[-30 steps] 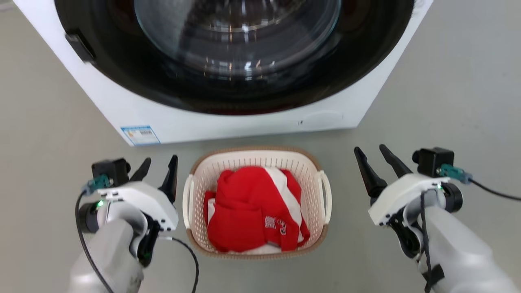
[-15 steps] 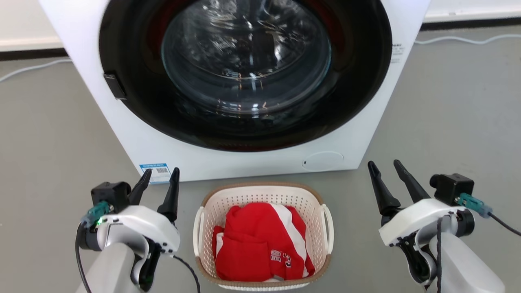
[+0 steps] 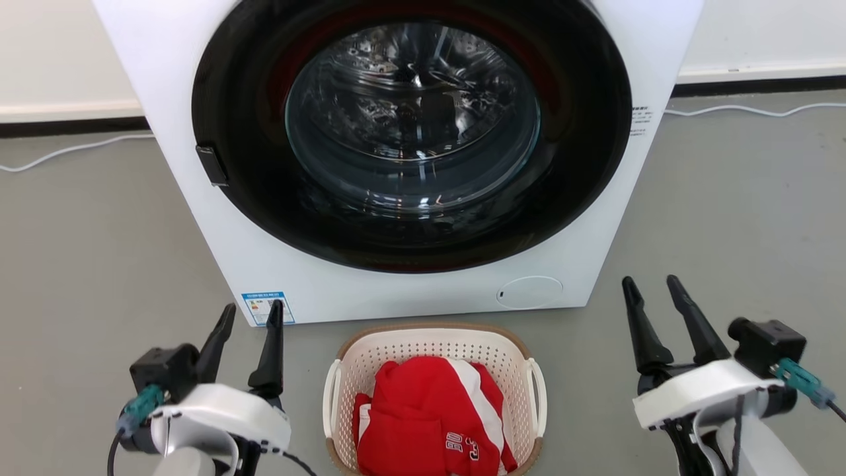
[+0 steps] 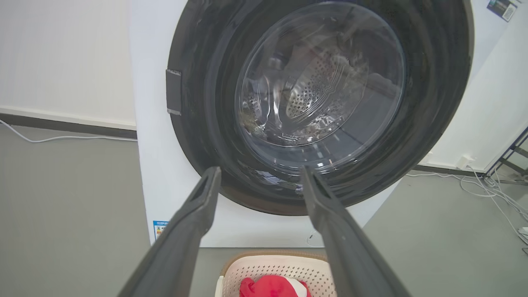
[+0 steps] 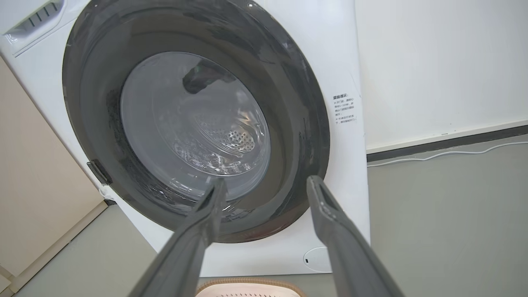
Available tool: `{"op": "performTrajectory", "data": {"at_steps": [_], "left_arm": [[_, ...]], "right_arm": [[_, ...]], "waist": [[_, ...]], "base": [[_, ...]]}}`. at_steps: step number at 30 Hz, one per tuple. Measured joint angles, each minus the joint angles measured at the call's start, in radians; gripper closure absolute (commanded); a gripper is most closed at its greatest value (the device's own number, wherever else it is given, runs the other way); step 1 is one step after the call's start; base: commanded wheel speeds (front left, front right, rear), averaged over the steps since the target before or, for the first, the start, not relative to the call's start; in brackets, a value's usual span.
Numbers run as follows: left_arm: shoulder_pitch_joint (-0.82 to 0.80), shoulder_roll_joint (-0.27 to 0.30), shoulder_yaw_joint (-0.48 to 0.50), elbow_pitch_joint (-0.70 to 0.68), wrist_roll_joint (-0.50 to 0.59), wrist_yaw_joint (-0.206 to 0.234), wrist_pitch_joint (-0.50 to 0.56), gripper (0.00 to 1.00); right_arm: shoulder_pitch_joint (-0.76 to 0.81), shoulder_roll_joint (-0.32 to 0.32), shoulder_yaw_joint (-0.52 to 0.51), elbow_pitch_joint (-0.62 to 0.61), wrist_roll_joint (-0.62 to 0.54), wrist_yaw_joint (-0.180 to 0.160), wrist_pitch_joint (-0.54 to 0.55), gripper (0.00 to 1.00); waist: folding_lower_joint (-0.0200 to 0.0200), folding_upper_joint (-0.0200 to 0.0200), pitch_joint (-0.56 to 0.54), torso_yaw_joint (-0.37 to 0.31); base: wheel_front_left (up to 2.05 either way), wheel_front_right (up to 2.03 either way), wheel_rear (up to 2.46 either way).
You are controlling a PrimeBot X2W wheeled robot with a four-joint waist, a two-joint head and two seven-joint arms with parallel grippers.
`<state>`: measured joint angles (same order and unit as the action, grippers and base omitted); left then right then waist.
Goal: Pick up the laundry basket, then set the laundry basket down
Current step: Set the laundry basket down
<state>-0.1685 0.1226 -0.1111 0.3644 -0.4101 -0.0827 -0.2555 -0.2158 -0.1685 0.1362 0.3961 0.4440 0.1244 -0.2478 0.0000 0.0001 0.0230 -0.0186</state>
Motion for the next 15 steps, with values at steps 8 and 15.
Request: {"op": "performTrajectory", "data": {"at_steps": [8, 15], "left_arm": [[0.102, -0.028, 0.055, -0.095, 0.013, -0.014, 0.0, 0.0], [0.146, -0.043, 0.078, -0.133, 0.058, -0.023, 0.0, 0.0]], "right_arm": [[0.088, 0.027, -0.052, -0.11, -0.058, 0.0, 0.0, 0.0], [0.137, 0.05, -0.103, -0.165, -0.107, 0.0, 0.0, 0.0]], "waist": [[0.0, 0.0, -0.023, 0.0], [0.0, 0.0, -0.036, 0.003]], "base": [[0.0, 0.0, 0.0], [0.0, 0.0, 0.0]]}}
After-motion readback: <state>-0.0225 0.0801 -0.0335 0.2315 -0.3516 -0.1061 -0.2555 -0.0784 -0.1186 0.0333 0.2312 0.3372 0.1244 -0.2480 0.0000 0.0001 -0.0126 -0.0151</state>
